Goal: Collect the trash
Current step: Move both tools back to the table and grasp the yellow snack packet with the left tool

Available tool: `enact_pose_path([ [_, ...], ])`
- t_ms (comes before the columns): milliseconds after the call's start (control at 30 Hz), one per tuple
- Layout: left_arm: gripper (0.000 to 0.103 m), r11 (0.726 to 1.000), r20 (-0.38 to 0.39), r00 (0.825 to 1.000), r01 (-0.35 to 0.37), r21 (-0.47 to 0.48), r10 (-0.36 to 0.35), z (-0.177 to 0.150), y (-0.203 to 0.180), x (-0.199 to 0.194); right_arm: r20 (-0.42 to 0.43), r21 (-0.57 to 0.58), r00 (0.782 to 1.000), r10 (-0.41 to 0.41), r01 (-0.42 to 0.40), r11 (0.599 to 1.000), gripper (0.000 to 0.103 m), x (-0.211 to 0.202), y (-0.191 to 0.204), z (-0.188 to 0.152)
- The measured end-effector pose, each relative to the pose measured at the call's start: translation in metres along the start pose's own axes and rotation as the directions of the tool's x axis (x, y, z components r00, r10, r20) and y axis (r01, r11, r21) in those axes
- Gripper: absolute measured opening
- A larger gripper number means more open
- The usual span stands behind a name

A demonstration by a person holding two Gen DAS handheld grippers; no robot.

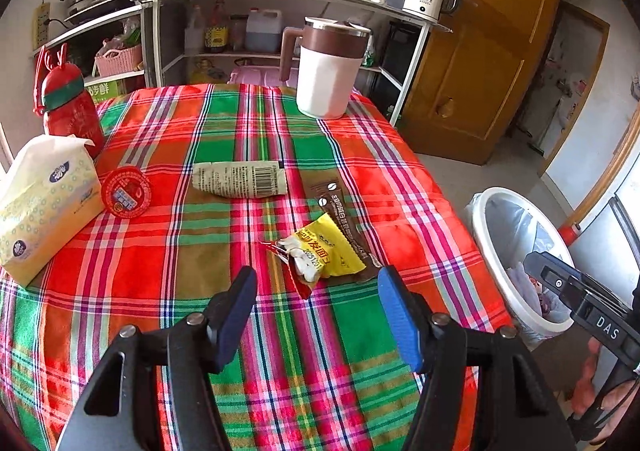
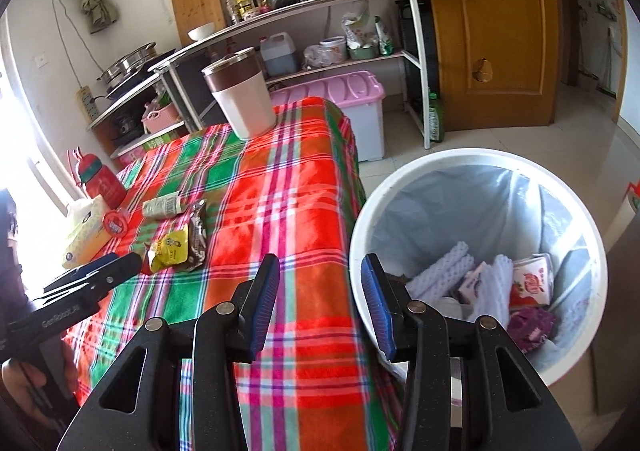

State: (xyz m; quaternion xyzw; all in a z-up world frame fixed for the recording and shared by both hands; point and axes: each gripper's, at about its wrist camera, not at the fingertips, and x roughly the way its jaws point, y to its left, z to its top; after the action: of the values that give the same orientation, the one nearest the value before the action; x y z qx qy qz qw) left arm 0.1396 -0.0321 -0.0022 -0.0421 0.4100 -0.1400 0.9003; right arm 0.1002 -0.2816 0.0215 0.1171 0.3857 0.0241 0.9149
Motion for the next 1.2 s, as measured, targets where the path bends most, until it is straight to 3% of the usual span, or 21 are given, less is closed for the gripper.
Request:
enact_pose_path([
  [433, 0.065, 1.0, -0.089, 0.996, 0.013, -0.018, -0.014, 0.011, 0.01, 0.047, -0.03, -0.021, 1.0, -0.007, 0.006, 1.0, 0.044, 0.025, 0.02, 0.011],
  [467, 0.061, 1.0, -0.091, 0.996, 0.012, -0.02, -0.013, 0.011, 0.011, 0.048, -0.033, -0.022, 0.999, -0.008, 0.008, 1.0, 0.044, 0.028, 0.022, 0.012],
  [600, 0.044, 1.0, -0.088, 0.996, 0.014, -0.02, -0.016, 0.011, 0.017, 0.047, -0.041, -0.03, 0.999, -0.005, 0.004, 1.0, 0.044, 0.034, 0.029, 0.015],
  [700, 0.038, 0.999, -0.088, 0.996, 0.026, -0.029, -0.028, 0.011, 0.023, 0.046, -0.046, -0.038, 0.999, -0.003, 0.001, 0.999, 0.044, 0.038, 0.037, 0.016],
  [1200, 0.035, 0.995, -0.052, 0.998, 0.016, -0.101, -0.021, -0.004, 0.063, 0.019, -0.119, -0.154, 0.992, 0.051, -0.069, 0.986, 0.044, 0.08, 0.089, 0.022],
])
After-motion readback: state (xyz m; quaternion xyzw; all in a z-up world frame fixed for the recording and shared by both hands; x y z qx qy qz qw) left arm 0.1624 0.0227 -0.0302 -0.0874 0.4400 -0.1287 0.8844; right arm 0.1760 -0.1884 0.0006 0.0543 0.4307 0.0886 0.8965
